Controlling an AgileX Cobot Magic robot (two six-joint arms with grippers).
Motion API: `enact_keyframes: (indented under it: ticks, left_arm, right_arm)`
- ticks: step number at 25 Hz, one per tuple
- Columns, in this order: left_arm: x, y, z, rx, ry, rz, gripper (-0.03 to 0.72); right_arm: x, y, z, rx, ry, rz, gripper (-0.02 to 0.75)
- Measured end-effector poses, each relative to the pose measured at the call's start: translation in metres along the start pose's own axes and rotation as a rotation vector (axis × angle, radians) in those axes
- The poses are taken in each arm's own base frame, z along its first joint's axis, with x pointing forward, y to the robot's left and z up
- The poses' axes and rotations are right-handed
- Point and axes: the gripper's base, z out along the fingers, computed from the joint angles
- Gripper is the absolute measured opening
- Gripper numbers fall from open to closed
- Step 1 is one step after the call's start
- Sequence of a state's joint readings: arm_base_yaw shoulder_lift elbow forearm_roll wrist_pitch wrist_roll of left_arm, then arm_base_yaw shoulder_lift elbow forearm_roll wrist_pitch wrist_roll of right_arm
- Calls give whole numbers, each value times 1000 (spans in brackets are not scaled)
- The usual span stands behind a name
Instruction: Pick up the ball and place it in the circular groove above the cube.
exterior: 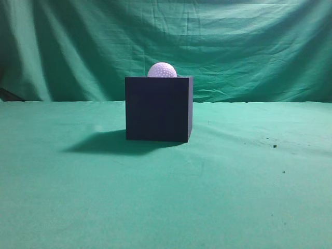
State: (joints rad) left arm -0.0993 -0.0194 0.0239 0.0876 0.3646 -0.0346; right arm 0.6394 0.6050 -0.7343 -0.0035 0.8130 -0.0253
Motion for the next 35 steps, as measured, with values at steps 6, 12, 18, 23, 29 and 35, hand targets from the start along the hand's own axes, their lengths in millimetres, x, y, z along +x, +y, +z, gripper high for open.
enact_keyframes:
  ticks: [6, 12, 18, 23, 29, 35]
  left_arm:
    - [0, 0, 0, 0, 0, 0, 0]
    - [0, 0, 0, 0, 0, 0, 0]
    - [0, 0, 0, 0, 0, 0, 0]
    - [0, 0, 0, 0, 0, 0, 0]
    - [0, 0, 0, 0, 0, 0, 0]
    - [0, 0, 0, 0, 0, 0, 0]
  right_arm:
    - [23, -8, 12, 89, -50, 0, 0]
    - [69, -21, 6, 283, -240, 91, 0]
    - [122, -20, 10, 446, -372, 139, 46]
    - [152, -21, 32, 464, -388, 154, 46]
    - [166, -22, 43, 473, -361, 213, 46]
    - [172, -22, 45, 480, -295, 258, 46]
